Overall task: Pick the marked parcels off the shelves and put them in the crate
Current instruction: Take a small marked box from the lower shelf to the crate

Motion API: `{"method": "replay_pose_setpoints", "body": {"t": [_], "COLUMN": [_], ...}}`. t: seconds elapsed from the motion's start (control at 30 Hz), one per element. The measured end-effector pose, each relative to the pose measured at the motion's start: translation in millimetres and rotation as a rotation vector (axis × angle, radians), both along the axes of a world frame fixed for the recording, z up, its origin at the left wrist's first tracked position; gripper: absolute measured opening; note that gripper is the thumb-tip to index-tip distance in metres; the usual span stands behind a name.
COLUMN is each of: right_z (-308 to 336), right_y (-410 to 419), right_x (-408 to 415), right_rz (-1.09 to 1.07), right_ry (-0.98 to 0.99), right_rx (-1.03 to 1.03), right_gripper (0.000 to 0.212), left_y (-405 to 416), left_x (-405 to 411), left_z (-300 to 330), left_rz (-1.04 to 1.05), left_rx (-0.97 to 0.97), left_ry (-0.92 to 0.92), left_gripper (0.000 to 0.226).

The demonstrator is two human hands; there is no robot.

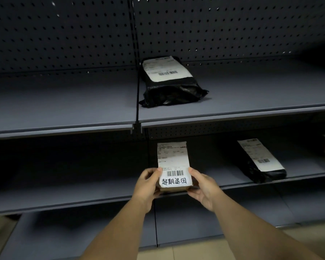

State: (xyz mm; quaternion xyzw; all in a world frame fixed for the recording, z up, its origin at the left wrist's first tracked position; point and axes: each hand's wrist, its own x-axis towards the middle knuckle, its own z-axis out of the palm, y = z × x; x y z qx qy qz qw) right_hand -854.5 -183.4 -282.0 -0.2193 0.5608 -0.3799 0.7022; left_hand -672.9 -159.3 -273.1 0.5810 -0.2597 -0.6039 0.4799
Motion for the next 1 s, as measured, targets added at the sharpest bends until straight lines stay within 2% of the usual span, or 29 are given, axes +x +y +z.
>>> {"method": "replay_pose_setpoints", "body": {"t": [0.2,0.4,0.67,0.83,1.0], "right_z": [22.0,41.5,50.9,48.0,48.8], "right_y": [19.7,43.1,71.8,92.7,120.9], "right_x": [-15.5,-43.4,-109.1,-169.8,-243.8], "right_rz": [-0.034,-0.066,-0.284,-0.476,-0.666], "right_ry": [0.008,-0.012,0.070,0.118,0.163], "right_rx": [-0.071,-0.107,-0.131,-0.110,-0.105], "right_gripper": [0.027,0.031,0.032,0.039,0.037], "left_y": [7.1,7.8,-3.8,-16.0,-21.6], "left_x": [-12.2,-38.3,-109.3,-175.5,-256.7], "left_z": [22.7,35.5,47.4,56.1,61.4], "left_rz": [-0.089,-0.207,-0.414,-0.432,-0.592], "left_rx": [-0.033,-0.067,-0.087,-0.238,-0.493], "left_ry": [-0.039,-0.073,-0.171,-0.560,-1.043], "left_gripper": [0.017,0.017,0.021,0.024,0.032]}}
